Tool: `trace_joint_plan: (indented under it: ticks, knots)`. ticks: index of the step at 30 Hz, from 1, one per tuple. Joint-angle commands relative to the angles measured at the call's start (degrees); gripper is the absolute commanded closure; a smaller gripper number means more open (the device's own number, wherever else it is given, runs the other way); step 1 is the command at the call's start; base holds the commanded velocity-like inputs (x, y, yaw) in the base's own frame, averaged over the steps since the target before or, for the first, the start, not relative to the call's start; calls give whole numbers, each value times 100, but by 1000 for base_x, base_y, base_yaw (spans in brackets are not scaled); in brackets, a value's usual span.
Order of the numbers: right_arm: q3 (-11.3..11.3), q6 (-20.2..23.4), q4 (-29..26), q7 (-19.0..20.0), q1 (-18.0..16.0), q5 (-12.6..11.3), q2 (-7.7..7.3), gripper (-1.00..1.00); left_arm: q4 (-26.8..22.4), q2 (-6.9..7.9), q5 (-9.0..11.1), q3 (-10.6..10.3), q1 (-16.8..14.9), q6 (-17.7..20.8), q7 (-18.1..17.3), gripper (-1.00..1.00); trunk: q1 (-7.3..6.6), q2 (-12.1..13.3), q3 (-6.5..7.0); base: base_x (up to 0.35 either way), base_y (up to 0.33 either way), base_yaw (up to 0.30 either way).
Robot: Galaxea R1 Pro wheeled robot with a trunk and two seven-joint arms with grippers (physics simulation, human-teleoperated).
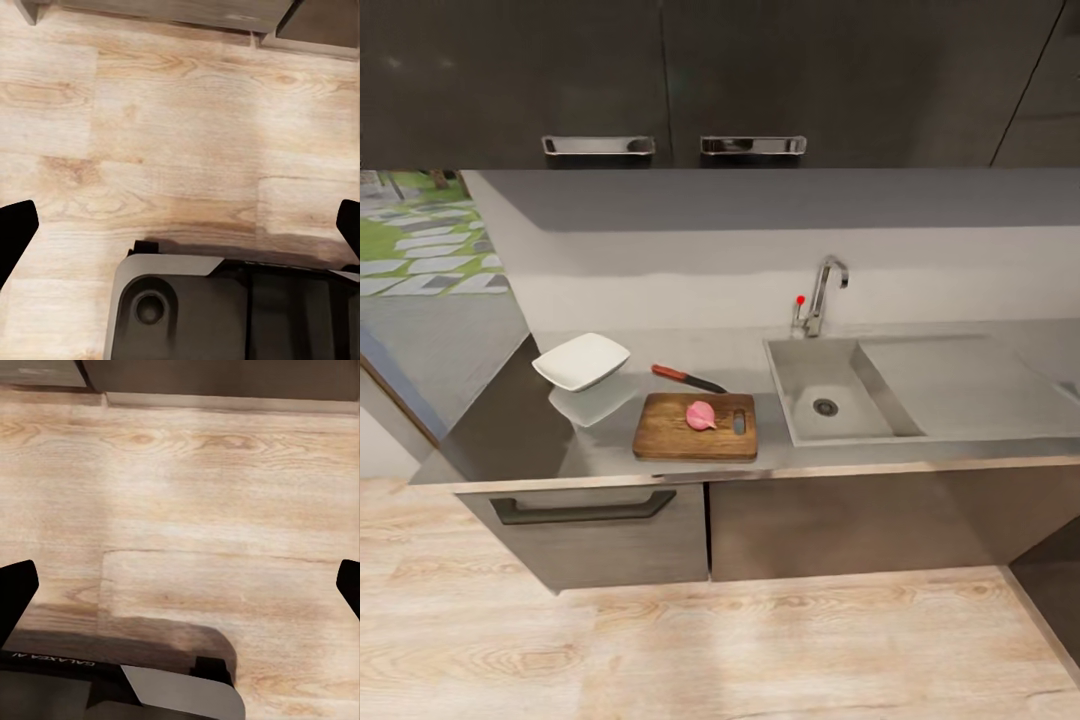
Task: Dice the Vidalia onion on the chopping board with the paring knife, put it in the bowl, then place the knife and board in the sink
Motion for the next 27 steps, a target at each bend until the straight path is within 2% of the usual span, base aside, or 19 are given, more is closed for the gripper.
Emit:
trace_joint_plan:
  ticks: [1, 9, 16, 27]
  knots:
    - [38, -22, 7, -3, -4, -38, 0, -100, -8, 5, 60, -9, 1, 13, -5, -100, 2, -6, 3, 15, 6, 0]
    - [38, -21, 7, -3, -4, -38, 0, -100, -7, 7, 61, -9, 1, 13, -6, -100, 2, -6, 76, 6, 56, -5]
    - [38, -23, 7, -3, -4, -38, 0, -100, -4, 8, 61, -9, 1, 13, -6, -100, 2, -6, 140, 61, 280, -78]
    - [38, -19, 7, -3, -4, -38, 0, -100, 0, 6, 61, -10, 1, 11, -6, -100, 2, -6, 238, 47, 311, -166]
